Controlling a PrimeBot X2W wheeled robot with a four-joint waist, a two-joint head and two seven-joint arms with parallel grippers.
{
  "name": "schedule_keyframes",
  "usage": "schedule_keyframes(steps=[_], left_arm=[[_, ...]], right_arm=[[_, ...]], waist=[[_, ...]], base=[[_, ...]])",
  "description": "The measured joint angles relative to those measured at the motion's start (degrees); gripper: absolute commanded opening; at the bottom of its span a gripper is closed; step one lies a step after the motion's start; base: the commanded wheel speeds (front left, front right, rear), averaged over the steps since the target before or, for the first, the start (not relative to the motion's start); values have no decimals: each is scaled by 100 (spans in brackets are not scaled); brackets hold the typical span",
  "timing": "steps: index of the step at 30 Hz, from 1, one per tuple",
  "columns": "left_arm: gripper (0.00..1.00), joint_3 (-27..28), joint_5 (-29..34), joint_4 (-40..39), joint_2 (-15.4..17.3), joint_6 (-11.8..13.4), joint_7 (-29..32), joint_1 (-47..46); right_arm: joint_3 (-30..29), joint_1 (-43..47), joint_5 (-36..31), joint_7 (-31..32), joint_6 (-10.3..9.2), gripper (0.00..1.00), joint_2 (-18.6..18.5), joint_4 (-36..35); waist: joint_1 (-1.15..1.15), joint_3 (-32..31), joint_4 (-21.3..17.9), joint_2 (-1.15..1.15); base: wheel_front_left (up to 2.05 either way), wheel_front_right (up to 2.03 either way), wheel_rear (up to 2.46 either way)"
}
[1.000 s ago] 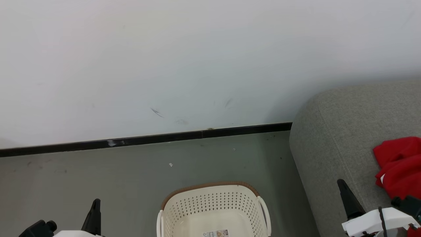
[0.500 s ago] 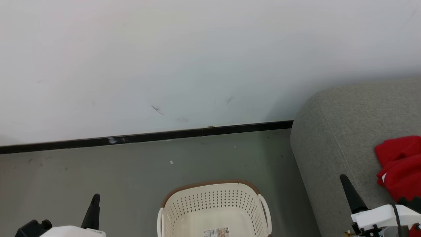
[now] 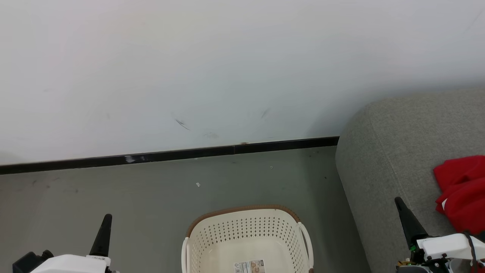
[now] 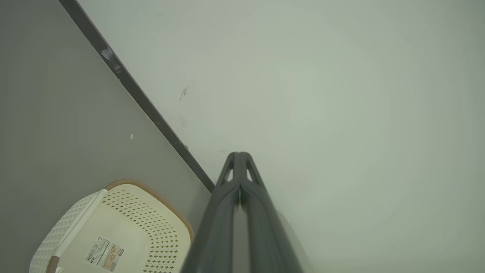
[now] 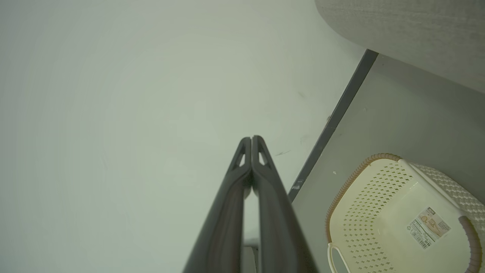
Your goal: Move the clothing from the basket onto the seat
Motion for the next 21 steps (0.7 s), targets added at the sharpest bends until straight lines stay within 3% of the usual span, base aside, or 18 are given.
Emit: schedule_keyframes(steps=[18,21], left_arm=[[0,276,-1312,112,-116,-301,344,-135],[0,278,-1326,113,-118,-301,344,-135]], right_arm=[[-152,-224,1712,345,0,0,-22,55],[-153,-224,1724,345,0,0,-22,56]], waist=[[-1,56,26,0],[-1,57,26,0]], base=[[0,0,0],[0,0,0]])
